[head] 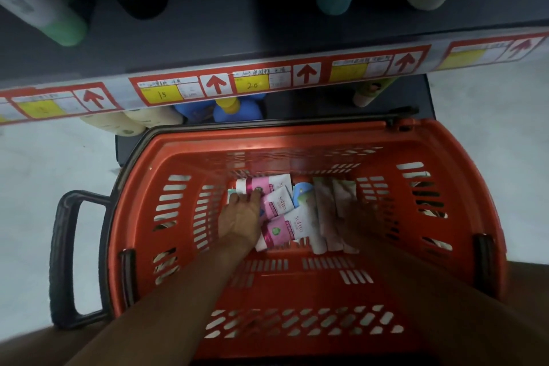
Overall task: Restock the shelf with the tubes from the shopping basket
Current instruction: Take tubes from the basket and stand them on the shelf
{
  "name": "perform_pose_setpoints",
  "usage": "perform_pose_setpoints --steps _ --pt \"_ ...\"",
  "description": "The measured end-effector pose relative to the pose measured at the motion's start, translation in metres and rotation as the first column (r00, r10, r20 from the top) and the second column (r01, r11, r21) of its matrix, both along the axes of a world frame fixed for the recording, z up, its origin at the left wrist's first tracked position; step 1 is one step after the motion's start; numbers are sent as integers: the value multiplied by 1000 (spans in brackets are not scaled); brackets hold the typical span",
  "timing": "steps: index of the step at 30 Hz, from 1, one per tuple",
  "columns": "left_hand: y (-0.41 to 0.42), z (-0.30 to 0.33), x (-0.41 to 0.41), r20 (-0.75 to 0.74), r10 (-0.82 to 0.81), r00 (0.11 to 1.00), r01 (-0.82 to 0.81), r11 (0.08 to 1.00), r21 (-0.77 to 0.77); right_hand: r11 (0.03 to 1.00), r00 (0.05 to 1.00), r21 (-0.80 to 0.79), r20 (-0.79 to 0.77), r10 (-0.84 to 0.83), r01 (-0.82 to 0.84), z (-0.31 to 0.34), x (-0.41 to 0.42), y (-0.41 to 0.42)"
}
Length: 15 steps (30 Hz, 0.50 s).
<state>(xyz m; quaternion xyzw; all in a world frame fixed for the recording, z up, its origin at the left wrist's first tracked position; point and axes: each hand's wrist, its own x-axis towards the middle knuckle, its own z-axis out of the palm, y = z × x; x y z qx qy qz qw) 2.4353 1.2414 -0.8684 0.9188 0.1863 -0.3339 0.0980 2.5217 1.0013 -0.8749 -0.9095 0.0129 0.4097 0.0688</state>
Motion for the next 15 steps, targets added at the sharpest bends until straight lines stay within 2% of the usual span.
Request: perform_pose_setpoints --steps 3,5,7,8,11,13,15 --pt "4 3 -4 -39 63 997 -66 996 -55 999 999 3 -34 41 -40 12 1 3" --pt "5 8 -8 -50 97 994 -100 993 -63 982 982 -38 -59 180 -183 33 -1 7" --pt "5 14 -11 -55 132 990 -135 989 -58 975 957 39 204 205 -217 37 -2 6" --pt "5 19 -12 -62 153 986 -157 986 -61 976 955 67 234 185 -206 38 -5 5" --pt "5 35 -15 -53 195 979 -199 977 -77 994 1000 107 1 23 -23 34 -12 1" --pt "4 47 -15 -29 212 977 -214 973 -89 984 995 152 -39 -91 95 45 -13 3" --pt "1 63 -14 -3 248 969 -246 963 -111 969 993 218 -63 -102 113 59 -12 5"
